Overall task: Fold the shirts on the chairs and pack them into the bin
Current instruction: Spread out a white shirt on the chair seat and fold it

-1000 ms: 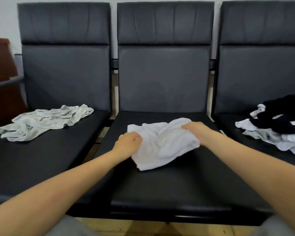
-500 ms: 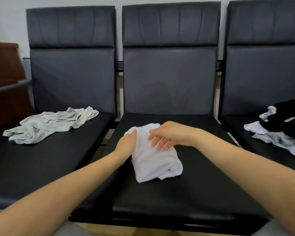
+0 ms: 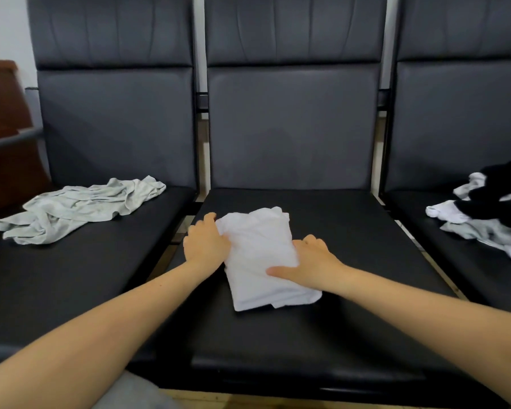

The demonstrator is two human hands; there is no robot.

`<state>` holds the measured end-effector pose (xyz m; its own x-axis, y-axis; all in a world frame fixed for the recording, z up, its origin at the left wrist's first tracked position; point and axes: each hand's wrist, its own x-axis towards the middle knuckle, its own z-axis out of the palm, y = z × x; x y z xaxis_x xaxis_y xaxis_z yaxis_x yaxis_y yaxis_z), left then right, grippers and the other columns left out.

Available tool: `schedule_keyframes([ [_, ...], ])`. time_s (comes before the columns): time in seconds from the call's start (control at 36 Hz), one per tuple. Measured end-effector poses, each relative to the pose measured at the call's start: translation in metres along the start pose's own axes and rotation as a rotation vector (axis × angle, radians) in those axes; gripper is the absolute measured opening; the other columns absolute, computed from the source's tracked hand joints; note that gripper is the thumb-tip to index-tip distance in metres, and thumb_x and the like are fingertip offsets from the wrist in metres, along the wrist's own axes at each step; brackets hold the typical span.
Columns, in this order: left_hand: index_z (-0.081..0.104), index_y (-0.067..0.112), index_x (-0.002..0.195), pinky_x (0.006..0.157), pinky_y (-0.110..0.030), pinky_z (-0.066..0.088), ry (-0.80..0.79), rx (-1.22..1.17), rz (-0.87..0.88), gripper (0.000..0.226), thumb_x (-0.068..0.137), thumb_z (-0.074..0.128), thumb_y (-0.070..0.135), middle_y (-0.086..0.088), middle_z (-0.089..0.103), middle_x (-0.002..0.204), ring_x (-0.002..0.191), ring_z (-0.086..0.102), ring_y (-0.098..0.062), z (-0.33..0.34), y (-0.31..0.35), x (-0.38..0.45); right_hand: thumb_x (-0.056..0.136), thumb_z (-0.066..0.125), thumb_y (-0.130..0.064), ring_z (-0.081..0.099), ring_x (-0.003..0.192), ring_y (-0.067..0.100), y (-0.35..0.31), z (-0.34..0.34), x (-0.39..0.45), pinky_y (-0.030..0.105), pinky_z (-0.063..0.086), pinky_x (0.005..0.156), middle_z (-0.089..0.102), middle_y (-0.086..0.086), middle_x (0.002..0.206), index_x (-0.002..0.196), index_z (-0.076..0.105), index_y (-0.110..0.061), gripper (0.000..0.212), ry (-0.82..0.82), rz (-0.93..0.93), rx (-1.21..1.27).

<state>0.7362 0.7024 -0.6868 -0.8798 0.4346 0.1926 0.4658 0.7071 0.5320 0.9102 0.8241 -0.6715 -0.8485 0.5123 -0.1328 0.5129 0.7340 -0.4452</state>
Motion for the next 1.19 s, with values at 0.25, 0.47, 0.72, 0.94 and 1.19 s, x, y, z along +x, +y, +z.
schedule_keyframes([
  [0.25,0.062,0.024,0.102,0.075,-0.033,0.047,0.053,-0.231,0.232,0.016,0.095,0.05,0.032,0.004,0.064,0.094,0.091,0.06,-0.018,-0.011,0.016,0.0,0.085,0.055,-0.021,0.047,0.111,0.019,0.028,-0.045,0.006,0.041,0.045,0.096,0.055,-0.004,0.114,0.135,0.046,-0.041,0.055,-0.118,-0.22,-0.111],
  [0.47,0.045,0.011,0.071,0.055,-0.03,0.031,-0.141,-0.157,0.145,0.033,0.097,0.044,0.031,-0.003,0.045,0.069,0.062,0.041,-0.015,0.013,0.033,-0.007,0.097,0.048,-0.037,0.035,0.131,0.027,0.055,-0.033,0.006,0.04,0.037,0.1,0.041,0.007,0.141,0.151,0.025,-0.019,0.061,0.387,0.056,-0.192],
  [0.72,0.036,0.023,0.064,0.056,-0.019,0.029,0.008,-0.425,-0.05,0.04,0.104,0.035,0.024,0.005,0.038,0.067,0.061,0.035,-0.01,0.011,0.039,0.011,0.1,0.035,-0.051,0.044,0.125,0.026,0.076,-0.018,-0.004,0.039,0.036,0.098,0.046,0.007,0.136,0.146,0.033,-0.018,0.056,0.415,0.187,-0.328],
  [0.94,0.057,0.005,0.095,0.071,-0.039,0.044,0.056,0.137,0.186,0.031,0.103,0.035,0.024,-0.012,0.064,0.094,0.089,0.062,-0.032,0.013,0.008,0.01,0.096,0.04,-0.058,0.035,0.135,0.026,0.068,-0.011,-0.011,0.04,0.031,0.107,0.037,0.008,0.146,0.154,0.016,-0.013,0.077,0.413,0.167,-0.246],
  [1.19,0.046,0.015,0.138,0.1,-0.038,0.032,-0.254,0.156,-0.072,0.089,0.078,0.039,0.081,-0.009,0.048,0.131,0.129,0.037,-0.03,0.011,0.038,-0.009,0.07,0.064,-0.074,0.032,0.131,0.027,0.056,-0.016,-0.004,0.038,0.03,0.108,0.04,0.005,0.135,0.13,0.052,-0.017,0.083,0.282,0.384,0.13],
])
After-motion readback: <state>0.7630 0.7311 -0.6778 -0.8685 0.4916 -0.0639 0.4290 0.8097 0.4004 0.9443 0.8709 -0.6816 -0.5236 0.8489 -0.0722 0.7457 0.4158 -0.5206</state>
